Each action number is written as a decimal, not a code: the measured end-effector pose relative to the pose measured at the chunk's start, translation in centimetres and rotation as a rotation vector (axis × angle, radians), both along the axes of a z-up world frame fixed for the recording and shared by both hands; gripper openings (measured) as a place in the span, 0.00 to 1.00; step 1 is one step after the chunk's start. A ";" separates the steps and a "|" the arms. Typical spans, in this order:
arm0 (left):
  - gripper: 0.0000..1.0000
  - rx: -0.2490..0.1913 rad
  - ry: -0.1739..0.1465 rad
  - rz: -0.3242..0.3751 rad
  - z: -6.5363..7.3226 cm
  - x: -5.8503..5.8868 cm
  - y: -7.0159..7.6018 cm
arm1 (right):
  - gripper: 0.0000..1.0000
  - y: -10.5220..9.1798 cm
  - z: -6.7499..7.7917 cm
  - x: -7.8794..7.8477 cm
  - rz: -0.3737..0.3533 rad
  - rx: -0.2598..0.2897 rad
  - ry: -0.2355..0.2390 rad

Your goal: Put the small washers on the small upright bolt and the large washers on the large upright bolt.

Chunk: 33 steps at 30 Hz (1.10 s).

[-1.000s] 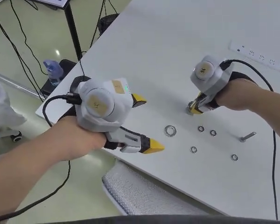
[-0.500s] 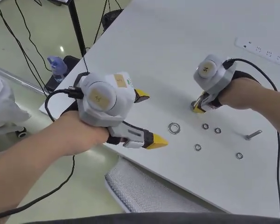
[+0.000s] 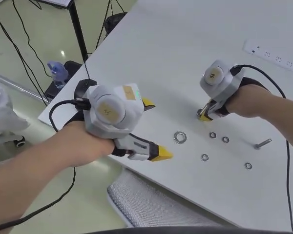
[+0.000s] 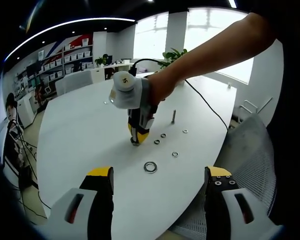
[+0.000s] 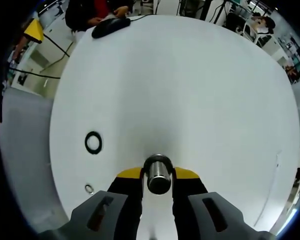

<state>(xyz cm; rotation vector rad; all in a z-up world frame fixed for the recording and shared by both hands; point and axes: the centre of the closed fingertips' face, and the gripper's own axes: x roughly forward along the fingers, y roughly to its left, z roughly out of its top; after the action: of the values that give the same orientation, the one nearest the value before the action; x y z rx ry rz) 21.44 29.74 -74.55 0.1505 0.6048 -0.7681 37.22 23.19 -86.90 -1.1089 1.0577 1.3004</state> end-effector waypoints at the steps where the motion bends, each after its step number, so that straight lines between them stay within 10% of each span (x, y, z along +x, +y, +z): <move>1: 0.75 0.001 0.002 0.000 -0.2 0.0 0.1 | 0.22 0.0 0.0 0.0 0.000 0.000 0.001; 24: 0.85 -0.049 -0.022 0.017 0.4 0.4 -0.1 | 0.24 -0.2 0.5 -0.8 -0.010 0.016 0.007; 33: 0.84 -0.049 -0.014 0.013 0.4 0.1 -0.3 | 0.43 -0.1 0.2 -0.9 0.000 0.037 0.031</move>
<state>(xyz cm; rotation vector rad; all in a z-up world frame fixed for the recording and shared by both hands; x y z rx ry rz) 21.57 29.48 -74.19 0.1067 0.5723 -0.7678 36.36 23.09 -86.67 -1.0642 1.0516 1.3360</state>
